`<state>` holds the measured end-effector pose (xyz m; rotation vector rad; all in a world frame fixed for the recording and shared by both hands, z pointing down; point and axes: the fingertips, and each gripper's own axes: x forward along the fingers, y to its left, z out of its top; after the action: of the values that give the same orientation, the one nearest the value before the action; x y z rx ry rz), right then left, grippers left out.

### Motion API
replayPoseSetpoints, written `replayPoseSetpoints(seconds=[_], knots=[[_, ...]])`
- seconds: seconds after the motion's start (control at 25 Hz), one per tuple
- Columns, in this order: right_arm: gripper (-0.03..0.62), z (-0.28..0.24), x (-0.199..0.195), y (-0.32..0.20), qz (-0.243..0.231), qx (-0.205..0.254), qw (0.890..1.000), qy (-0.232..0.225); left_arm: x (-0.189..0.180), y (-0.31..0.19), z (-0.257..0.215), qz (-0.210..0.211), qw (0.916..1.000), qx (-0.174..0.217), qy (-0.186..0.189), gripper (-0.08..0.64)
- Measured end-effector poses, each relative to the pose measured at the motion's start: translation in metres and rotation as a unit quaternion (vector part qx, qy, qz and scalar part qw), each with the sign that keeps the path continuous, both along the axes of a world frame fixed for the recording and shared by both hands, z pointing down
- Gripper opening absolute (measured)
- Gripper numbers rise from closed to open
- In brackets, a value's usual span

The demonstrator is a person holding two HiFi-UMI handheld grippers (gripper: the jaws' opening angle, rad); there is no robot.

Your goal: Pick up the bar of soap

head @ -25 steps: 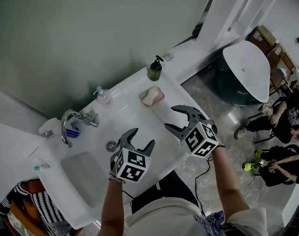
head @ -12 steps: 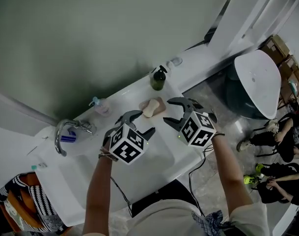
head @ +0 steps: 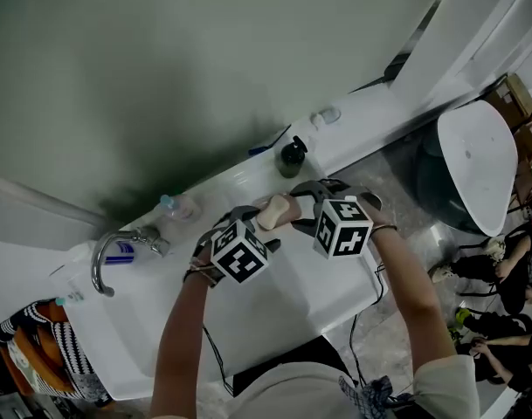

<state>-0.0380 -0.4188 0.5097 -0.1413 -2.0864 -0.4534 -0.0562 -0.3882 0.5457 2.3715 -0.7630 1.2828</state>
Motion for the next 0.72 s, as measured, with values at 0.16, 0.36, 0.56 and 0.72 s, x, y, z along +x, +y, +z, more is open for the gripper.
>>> replayPoseSetpoints(seconds=[0.16,0.36,0.56,0.72], knots=[[0.232,0.022,-0.007,-0.010,-0.038,0.002,0.999,0.026,-0.002,-0.019,0.016,-0.005,0.9997,-0.020,-0.012,0.330],[0.232,0.051,-0.014,-0.014,-0.083,0.004,0.995,0.060,-0.001,-0.021,0.045,-0.003,0.9977,-0.066,-0.017,0.328],[0.232,0.064,-0.017,-0.012,-0.131,0.002,0.988,0.082,-0.004,-0.020,0.065,0.012,0.9947,-0.087,-0.054,0.328],[0.232,0.083,-0.021,-0.016,-0.150,0.013,0.984,0.090,-0.005,-0.028,0.074,0.009,0.9941,-0.092,-0.057,0.325]])
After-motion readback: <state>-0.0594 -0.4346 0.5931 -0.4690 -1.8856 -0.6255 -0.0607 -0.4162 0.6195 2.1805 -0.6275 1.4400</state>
